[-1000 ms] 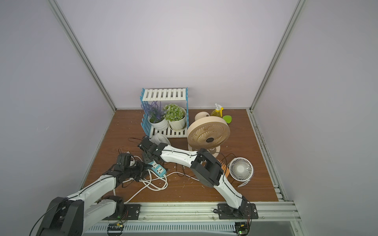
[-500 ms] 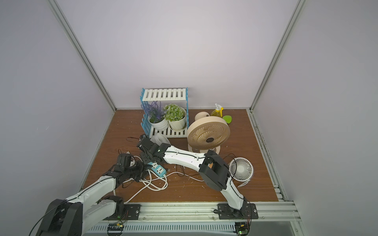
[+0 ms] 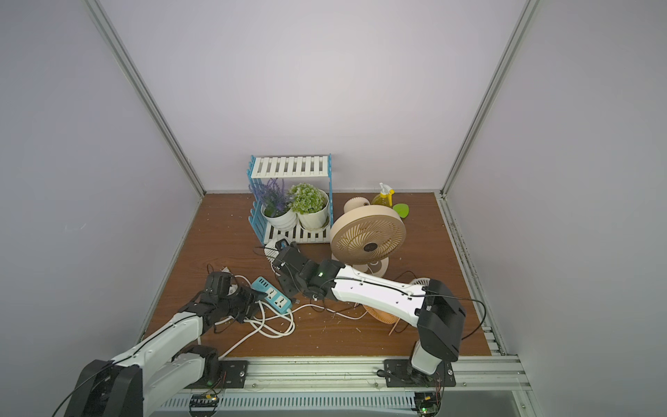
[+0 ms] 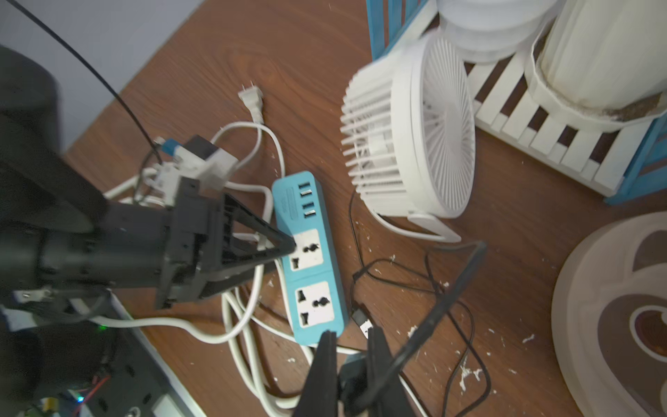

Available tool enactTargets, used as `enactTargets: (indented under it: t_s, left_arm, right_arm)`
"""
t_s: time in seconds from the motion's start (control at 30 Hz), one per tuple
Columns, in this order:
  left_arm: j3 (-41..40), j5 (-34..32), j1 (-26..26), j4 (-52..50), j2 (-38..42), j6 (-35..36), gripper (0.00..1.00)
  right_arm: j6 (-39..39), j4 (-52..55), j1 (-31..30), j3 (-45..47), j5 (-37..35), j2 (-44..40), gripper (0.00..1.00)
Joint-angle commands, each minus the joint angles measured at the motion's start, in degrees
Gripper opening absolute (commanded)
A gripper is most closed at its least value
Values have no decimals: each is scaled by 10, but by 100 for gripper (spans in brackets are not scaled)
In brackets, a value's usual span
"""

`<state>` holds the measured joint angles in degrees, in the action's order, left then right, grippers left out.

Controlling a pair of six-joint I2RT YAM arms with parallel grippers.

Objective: Unplug the desk fan from the power strip
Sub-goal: Place the plug at the center of the board.

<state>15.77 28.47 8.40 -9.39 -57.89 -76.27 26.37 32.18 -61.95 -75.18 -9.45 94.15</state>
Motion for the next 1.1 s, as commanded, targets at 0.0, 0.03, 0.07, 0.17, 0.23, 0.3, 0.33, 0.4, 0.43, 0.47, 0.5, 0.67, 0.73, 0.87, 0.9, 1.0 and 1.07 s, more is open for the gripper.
enactTargets:
  t_s: [0.0,0.03,0.07,0.17,0.23,0.3,0.33,0.4,0.43,0.47,0.5,0.67,0.73,0.87,0.9,1.0,1.07]
  left_arm:
    - [-20,-68,5,-130,-14,8,41]
    - [-19,-68,5,-132,-13,10,41]
    - [-16,-69,5,-133,-13,11,41]
    - [-11,-70,5,-138,-13,14,41]
    - [-5,-72,5,-143,-13,19,42]
    - [1,-73,5,-146,-16,22,42]
    - [3,-74,5,-147,-17,23,42]
    - [5,-73,5,-144,-22,24,42]
    - [6,-73,5,-140,-25,24,42]
    - [6,-72,5,-137,-30,24,42]
    - [7,-71,5,-134,-34,24,42]
    - [9,-68,5,-125,-48,25,42]
    - [8,-68,4,-127,-48,24,42]
    - [7,-66,5,-134,-40,24,42]
    - [6,-66,5,-136,-36,24,42]
    - [6,-64,5,-138,-35,28,42]
    - [6,-62,5,-138,-35,28,42]
  right_arm:
    - [3,15,3,32,2,5,9]
    - [4,13,5,34,10,11,16]
    - [3,15,6,33,19,18,26]
    - [-4,32,7,17,35,31,53]
    - [-9,37,7,16,31,14,66]
    - [-18,55,8,16,11,-10,74]
    - [-23,71,8,17,-3,-21,75]
    - [-31,101,11,26,-29,-39,76]
    - [-32,110,13,37,-39,-47,76]
    - [-30,113,17,53,-47,-54,75]
    - [-26,112,22,71,-53,-59,74]
    - [0,96,56,105,-19,-22,69]
    - [7,84,63,97,-2,2,67]
    - [5,62,70,77,17,49,62]
    - [3,59,73,72,20,62,60]
    - [2,48,83,56,28,99,49]
    - [2,40,84,50,27,112,40]
